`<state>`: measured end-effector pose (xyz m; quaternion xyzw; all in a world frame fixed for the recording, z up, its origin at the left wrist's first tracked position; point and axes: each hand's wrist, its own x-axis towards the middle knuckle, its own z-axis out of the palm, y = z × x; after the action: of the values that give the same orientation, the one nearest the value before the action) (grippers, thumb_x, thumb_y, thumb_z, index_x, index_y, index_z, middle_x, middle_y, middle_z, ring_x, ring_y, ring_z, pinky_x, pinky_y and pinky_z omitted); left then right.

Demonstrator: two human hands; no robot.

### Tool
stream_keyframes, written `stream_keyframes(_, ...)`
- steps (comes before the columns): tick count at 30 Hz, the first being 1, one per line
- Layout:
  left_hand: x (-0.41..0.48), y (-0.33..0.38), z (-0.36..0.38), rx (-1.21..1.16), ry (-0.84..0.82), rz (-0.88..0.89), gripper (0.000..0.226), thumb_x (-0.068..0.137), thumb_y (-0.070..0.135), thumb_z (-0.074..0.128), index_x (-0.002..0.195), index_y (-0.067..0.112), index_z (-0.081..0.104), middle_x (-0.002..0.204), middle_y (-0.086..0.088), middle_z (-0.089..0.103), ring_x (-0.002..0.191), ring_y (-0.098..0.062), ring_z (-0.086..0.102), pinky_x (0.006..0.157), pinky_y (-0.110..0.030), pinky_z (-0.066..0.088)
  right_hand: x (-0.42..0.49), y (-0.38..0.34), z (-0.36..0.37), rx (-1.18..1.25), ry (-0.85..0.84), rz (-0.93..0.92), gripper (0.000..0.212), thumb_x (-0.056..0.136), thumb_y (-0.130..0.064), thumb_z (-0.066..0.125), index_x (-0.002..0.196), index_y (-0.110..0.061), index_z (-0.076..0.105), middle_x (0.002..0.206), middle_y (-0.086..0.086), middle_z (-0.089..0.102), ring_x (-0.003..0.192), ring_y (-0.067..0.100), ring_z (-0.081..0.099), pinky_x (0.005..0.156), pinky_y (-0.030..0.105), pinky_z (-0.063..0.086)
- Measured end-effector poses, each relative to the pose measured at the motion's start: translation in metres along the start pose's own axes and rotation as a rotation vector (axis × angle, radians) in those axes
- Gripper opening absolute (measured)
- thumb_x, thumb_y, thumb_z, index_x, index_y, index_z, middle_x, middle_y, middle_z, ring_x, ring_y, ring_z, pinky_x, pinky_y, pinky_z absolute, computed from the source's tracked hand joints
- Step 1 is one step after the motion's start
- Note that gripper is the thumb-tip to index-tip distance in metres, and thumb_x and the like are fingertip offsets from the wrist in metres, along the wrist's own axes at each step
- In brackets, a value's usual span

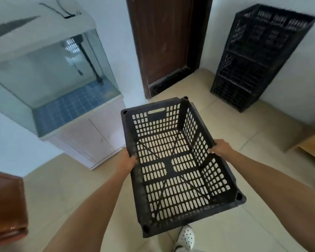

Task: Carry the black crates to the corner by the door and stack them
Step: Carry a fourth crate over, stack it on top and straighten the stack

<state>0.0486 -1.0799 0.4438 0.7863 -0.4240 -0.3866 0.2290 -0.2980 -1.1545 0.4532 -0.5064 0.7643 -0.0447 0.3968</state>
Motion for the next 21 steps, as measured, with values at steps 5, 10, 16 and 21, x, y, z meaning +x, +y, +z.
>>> stream_keyframes(5, 0.07, 0.097, 0.039, 0.096, -0.054, 0.081, 0.033, 0.091, 0.012, 0.059, 0.122, 0.011, 0.047, 0.096, -0.001, 0.059, 0.087, -0.021, 0.059, 0.081, -0.035, 0.05, 0.051, 0.013, -0.071, 0.123, 0.101, 0.076, 0.036, 0.085, -0.01, 0.067, 0.12, -0.002, 0.064, 0.113, 0.018, 0.067, 0.103, 0.032, 0.063, 0.078, 0.028, 0.046)
stream_keyframes(10, 0.153, 0.21, 0.059, 0.172, -0.072, 0.222, 0.029, 0.088, 0.008, 0.06, 0.115, 0.008, 0.051, 0.078, 0.006, 0.059, 0.072, -0.014, 0.06, 0.073, -0.032, 0.05, 0.115, -0.014, -0.143, 0.284, 0.236, 0.112, 0.03, 0.089, -0.007, 0.055, 0.117, -0.003, 0.064, 0.104, 0.016, 0.069, 0.095, 0.029, 0.066, 0.079, 0.033, 0.055)
stream_keyframes(16, 0.26, 0.36, 0.06, 0.185, -0.083, 0.37, 0.012, 0.091, 0.014, 0.056, 0.102, 0.013, 0.054, 0.085, -0.008, 0.075, 0.074, -0.021, 0.074, 0.086, -0.043, 0.058, 0.196, -0.071, -0.259, 0.263, 0.344, 0.131, 0.033, 0.087, -0.016, 0.059, 0.118, -0.007, 0.063, 0.108, 0.016, 0.066, 0.099, 0.032, 0.065, 0.088, 0.04, 0.055)
stream_keyframes(21, 0.328, 0.482, 0.058, 0.166, -0.065, 0.471, 0.012, 0.09, 0.02, 0.06, 0.099, 0.013, 0.055, 0.083, -0.006, 0.073, 0.068, -0.019, 0.074, 0.081, -0.045, 0.06, 0.263, -0.117, -0.356, 0.315, 0.403, 0.125, 0.04, 0.088, -0.02, 0.062, 0.124, -0.002, 0.059, 0.114, 0.017, 0.064, 0.105, 0.032, 0.063, 0.094, 0.043, 0.053)
